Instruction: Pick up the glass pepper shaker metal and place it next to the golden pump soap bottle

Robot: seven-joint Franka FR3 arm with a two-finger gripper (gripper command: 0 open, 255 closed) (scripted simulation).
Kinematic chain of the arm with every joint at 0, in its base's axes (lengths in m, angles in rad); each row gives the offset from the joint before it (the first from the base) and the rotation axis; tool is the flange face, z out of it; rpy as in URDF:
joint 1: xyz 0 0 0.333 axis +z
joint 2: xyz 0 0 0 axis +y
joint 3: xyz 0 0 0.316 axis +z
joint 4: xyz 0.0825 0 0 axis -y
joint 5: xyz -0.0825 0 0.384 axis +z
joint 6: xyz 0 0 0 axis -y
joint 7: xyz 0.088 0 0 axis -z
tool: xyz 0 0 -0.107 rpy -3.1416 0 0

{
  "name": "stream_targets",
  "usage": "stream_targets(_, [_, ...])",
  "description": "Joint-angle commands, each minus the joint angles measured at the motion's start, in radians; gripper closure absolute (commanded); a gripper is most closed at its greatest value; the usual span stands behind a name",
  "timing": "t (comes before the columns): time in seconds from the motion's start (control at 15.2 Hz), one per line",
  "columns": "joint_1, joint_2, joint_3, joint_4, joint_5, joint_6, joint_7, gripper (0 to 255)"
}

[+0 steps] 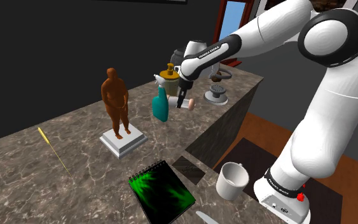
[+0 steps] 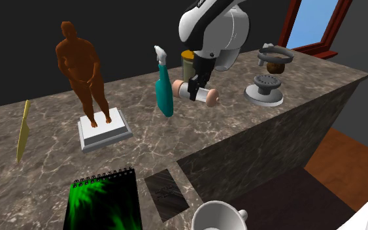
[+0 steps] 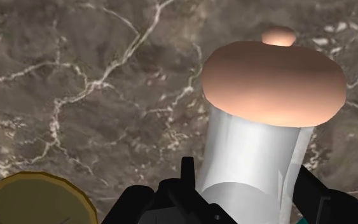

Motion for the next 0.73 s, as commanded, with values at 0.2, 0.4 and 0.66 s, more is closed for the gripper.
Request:
stream_targets(0.2, [-0.001, 0.018, 0.001, -0.012, 0.008, 0.030, -0.008, 255])
stream_targets(0.4, [-0.001, 0.018, 0.001, -0.012, 0.008, 0.030, -0.008, 255])
stream_targets(0.66, [-0.001, 0.018, 0.001, -0.012, 0.008, 0.030, -0.008, 0])
